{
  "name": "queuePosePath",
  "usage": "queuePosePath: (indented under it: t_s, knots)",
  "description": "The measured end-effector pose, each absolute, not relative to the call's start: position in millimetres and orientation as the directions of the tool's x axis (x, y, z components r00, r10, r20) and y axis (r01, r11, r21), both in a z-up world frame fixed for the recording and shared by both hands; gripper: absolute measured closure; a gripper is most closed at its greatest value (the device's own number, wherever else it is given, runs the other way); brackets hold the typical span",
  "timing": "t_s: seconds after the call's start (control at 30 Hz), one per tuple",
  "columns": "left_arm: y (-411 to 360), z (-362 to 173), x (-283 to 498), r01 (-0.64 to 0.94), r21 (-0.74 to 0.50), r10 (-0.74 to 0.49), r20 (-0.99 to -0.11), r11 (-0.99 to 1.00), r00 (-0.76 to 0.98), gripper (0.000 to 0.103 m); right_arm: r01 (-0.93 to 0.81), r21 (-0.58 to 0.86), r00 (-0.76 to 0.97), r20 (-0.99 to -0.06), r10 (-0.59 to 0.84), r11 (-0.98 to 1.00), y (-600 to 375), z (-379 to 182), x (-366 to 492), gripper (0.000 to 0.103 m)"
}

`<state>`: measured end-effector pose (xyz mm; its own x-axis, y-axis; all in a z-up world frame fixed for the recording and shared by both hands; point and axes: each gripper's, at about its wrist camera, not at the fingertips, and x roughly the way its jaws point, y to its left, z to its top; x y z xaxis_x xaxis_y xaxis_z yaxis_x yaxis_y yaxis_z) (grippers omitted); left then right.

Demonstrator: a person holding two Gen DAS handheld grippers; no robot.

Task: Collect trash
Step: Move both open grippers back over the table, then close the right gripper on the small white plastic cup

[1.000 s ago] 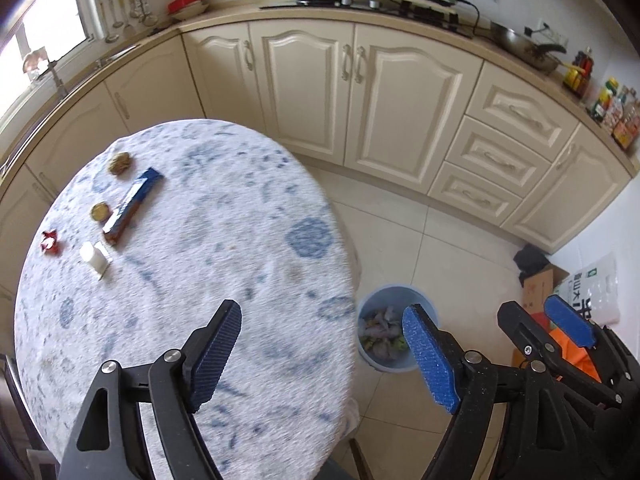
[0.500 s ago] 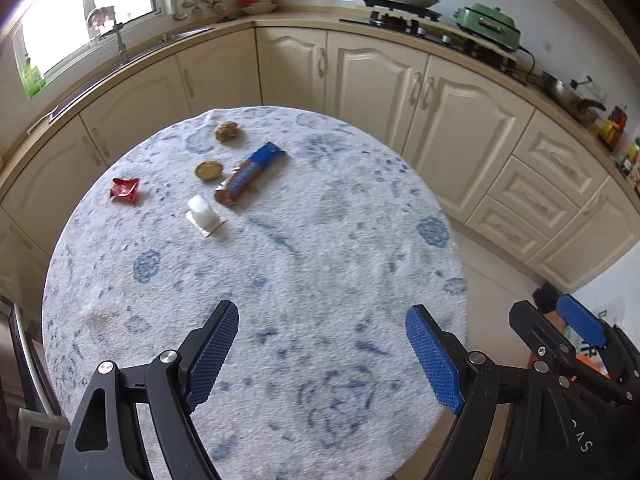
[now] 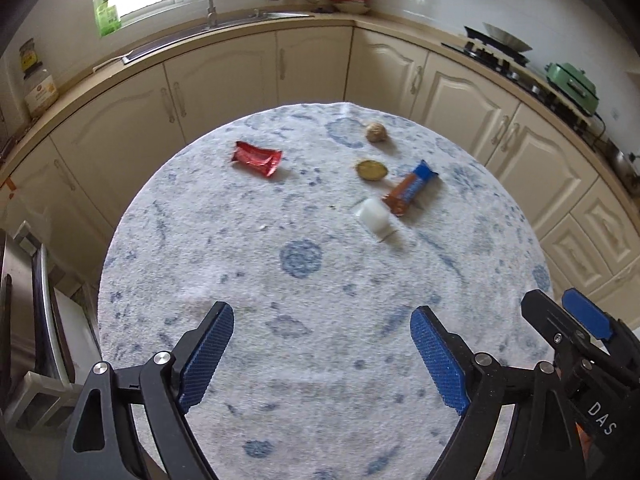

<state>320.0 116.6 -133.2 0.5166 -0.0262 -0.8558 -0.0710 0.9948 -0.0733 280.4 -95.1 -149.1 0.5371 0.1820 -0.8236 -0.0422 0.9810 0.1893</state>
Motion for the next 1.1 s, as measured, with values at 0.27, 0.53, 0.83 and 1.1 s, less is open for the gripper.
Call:
queuePosePath:
  t_s: [0.27,0.53,0.83,1.1]
  knots:
    - [169,-148,358,-0.171,-0.076,0.017,-0.875,0.982,0.484,0.016,-0.178,0.154,0.497,-0.839,0.224,0.972,-33,-168,338,0.035]
    - [205,-182,409,-0.242,-0.073,0.036,-0.907,0.968,0.421,0.016,-0.232,0.136,0.418,-0.880,0.225,0.963,3,-210,387,0.045]
    - [216,-217,447,-0.254,-0.092,0.010,-0.928,0.963,0.372,0.016,-0.251,0.116,0.374,-0.904,0.207,0.961,15,-242,412,0.075]
    - [191,-211,451,-0.208,-0.097,-0.009,-0.920,0.973,0.391,0.016,-0.225,0.184,0.383,-0.886,0.260,0.957,-10,-227,403,0.082]
